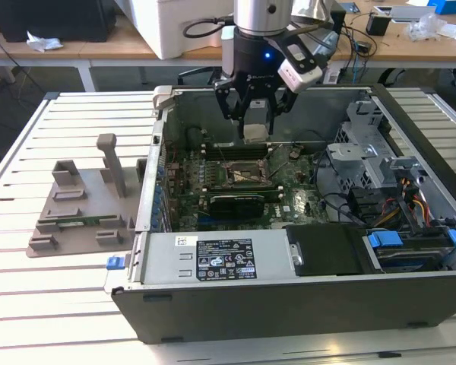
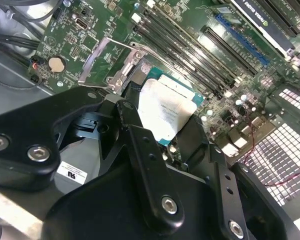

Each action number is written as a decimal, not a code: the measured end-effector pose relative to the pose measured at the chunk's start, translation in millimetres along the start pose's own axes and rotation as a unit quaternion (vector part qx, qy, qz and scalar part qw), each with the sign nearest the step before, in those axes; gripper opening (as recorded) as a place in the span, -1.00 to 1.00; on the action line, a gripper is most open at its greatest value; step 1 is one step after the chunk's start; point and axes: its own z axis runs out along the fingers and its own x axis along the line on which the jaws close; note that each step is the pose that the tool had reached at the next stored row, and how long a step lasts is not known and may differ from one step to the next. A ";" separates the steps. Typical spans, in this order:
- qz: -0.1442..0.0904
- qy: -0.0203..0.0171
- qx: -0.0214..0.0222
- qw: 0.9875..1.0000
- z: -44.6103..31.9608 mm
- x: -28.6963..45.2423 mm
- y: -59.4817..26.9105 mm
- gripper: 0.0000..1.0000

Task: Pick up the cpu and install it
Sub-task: 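Pick up the cpu and move it towards the insertion slot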

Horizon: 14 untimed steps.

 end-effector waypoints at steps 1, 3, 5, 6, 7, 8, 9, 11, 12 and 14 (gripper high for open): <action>0.000 0.000 0.000 1.000 2.1 0.0 0.3 0.09; 0.000 0.000 0.000 1.000 5.5 -0.2 1.1 0.09; 0.000 0.000 0.000 1.000 6.5 -0.3 1.3 0.09; 0.000 0.000 0.000 1.000 6.9 -0.4 1.2 0.09; 0.000 0.000 0.000 1.000 7.0 -0.4 1.2 0.09; 0.000 0.000 0.000 1.000 7.1 -0.5 1.2 0.09; 0.000 0.000 0.000 1.000 7.1 -0.5 1.2 0.09; 0.000 0.000 0.000 1.000 7.2 -0.5 1.2 0.09; 0.000 0.000 0.000 1.000 7.2 -0.5 1.2 0.09; 0.000 0.000 0.000 1.000 7.2 -0.5 1.2 0.09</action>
